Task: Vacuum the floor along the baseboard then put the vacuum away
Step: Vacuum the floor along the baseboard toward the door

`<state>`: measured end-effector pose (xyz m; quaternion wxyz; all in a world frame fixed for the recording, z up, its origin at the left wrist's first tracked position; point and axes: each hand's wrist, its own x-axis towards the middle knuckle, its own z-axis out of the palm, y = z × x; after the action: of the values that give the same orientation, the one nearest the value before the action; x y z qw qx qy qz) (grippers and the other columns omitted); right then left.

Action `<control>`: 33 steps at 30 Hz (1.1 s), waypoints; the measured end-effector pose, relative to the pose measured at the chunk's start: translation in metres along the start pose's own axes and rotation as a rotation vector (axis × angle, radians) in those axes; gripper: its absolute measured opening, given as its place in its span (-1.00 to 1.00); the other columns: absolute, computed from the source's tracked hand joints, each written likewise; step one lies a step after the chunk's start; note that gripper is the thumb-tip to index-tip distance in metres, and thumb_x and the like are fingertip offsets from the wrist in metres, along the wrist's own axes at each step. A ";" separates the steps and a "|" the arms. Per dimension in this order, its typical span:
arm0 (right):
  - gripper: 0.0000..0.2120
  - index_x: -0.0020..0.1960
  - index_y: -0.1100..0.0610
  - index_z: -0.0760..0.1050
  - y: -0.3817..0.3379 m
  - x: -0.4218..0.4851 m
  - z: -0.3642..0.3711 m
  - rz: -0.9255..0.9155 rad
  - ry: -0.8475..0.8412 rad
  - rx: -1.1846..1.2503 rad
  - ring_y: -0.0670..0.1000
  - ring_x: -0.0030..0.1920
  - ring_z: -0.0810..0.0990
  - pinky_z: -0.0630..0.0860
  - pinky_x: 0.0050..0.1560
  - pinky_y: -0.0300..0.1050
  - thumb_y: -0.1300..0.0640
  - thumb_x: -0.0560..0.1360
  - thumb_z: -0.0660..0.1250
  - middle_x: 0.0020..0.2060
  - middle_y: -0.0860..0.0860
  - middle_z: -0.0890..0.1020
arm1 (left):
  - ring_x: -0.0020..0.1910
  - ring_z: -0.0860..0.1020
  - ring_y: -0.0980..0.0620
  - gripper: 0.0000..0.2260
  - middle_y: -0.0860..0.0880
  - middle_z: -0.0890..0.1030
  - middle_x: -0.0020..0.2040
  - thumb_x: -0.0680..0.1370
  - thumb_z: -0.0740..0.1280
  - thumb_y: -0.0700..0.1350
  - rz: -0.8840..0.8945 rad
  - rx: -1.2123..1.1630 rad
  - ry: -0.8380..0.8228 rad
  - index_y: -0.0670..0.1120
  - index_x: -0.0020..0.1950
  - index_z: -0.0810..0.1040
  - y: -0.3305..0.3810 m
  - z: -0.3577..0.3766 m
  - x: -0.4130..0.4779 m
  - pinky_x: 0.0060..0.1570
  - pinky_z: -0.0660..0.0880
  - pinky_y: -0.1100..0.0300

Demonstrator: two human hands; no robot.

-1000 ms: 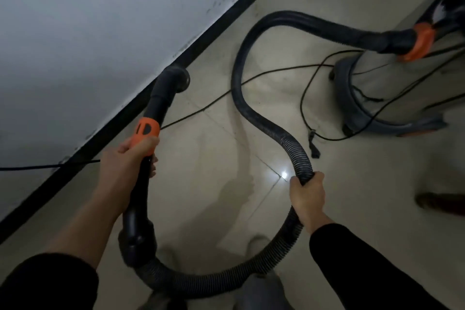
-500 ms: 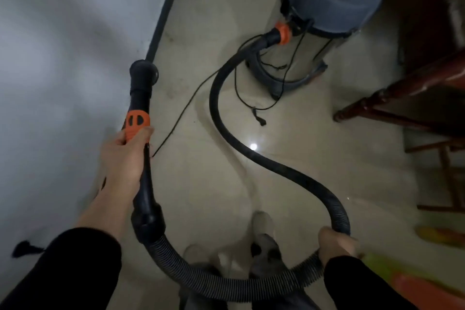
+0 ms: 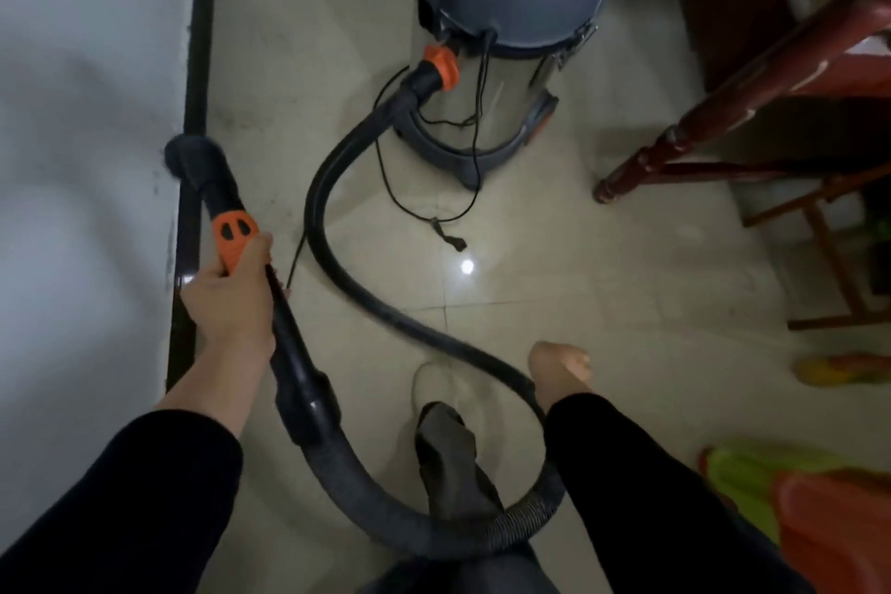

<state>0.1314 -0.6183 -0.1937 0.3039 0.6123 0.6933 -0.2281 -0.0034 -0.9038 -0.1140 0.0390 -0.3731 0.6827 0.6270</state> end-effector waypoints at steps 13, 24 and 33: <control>-0.45 0.47 0.16 0.17 -0.351 -0.018 -0.185 -1.194 0.798 -0.268 0.09 0.41 0.23 0.18 0.33 0.07 0.26 0.51 0.20 0.42 0.06 0.27 | -0.23 0.51 0.13 -0.88 0.10 0.51 -0.16 0.54 0.27 -0.02 -0.258 -0.251 -0.059 0.06 0.07 0.50 0.025 0.109 0.082 -0.24 0.48 0.19; -0.25 0.58 0.06 -0.11 -0.444 0.004 -0.234 -1.165 0.775 -0.866 0.13 0.55 -0.16 -0.03 0.46 0.29 0.29 0.54 0.23 0.57 0.06 -0.09 | -0.47 0.48 0.12 -0.77 0.03 0.51 -0.41 0.53 0.34 0.09 -0.367 -0.282 -0.215 -0.06 -0.16 0.49 0.071 0.153 0.147 -0.44 0.45 0.28; -0.47 0.44 0.27 0.18 -0.476 0.007 -0.240 -1.252 0.900 -1.128 0.22 0.40 0.26 -0.03 0.52 0.11 0.30 0.51 0.27 0.36 0.21 0.35 | -0.56 0.50 0.08 -0.79 -0.03 0.55 -0.43 0.48 0.40 0.00 -0.357 -0.198 -0.418 -0.11 -0.03 0.52 0.094 0.131 0.167 -0.52 0.50 0.30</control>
<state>-0.3737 -0.5172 -0.0543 0.0821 -0.0761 0.9548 0.2754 -0.2300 -0.8710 -0.1508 0.2518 -0.3518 0.5189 0.7373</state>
